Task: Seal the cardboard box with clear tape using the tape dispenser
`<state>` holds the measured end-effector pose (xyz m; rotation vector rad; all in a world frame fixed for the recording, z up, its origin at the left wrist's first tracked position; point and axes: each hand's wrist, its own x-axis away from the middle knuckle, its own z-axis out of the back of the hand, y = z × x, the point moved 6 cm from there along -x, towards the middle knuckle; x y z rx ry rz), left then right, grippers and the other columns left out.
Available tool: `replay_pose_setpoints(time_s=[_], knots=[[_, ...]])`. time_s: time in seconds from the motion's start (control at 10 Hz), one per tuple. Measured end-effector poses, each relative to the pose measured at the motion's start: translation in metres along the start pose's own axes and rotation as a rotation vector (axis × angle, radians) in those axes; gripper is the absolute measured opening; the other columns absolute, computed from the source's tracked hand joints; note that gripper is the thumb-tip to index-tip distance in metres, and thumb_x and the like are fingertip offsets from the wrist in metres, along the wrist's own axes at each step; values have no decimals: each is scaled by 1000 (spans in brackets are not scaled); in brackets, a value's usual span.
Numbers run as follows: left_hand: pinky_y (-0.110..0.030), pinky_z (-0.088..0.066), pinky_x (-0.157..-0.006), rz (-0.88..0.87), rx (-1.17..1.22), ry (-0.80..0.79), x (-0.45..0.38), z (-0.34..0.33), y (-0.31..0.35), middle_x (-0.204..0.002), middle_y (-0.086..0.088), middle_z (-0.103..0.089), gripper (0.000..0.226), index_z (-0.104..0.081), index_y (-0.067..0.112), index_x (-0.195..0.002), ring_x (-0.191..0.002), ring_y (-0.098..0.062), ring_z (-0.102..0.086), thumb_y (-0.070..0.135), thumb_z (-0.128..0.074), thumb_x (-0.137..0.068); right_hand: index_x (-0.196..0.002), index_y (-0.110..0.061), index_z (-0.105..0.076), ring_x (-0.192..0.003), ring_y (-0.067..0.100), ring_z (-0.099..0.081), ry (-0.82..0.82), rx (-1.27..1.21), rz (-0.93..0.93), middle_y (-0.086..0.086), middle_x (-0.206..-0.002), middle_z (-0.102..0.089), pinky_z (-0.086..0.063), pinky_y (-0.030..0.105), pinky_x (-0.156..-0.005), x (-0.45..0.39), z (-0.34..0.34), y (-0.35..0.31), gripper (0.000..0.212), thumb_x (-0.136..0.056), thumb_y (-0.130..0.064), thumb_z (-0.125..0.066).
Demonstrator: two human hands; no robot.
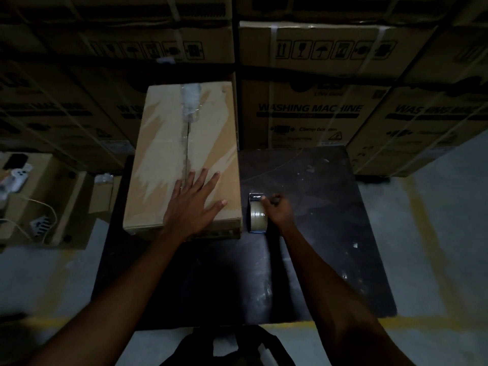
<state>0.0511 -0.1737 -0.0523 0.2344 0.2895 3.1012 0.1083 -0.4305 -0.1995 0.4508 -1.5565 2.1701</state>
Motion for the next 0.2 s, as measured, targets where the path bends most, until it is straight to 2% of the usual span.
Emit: replay_pose_setpoints(time_s=[0.1,0.2], knots=[[-55,-6,-133,45,124,7,1,4,-2,-179,4,-2,84,-2,40,-169,-166,-25,-4,77,-30,-99,-123,-10,-62,-105,29,-66,57,189,260,14,-115,-68,-51,35,-88,21,10,-41,44,-94,-42,-71],[-53,-3,-133,100,373,61,-3,19,-6,-179,4,1,82,-3,39,-169,-165,-25,-3,68,-38,-101,-132,-13,-60,-121,31,-59,68,242,518,15,-131,-60,-50,41,-101,44,13,-98,50,-96,-48,-61]])
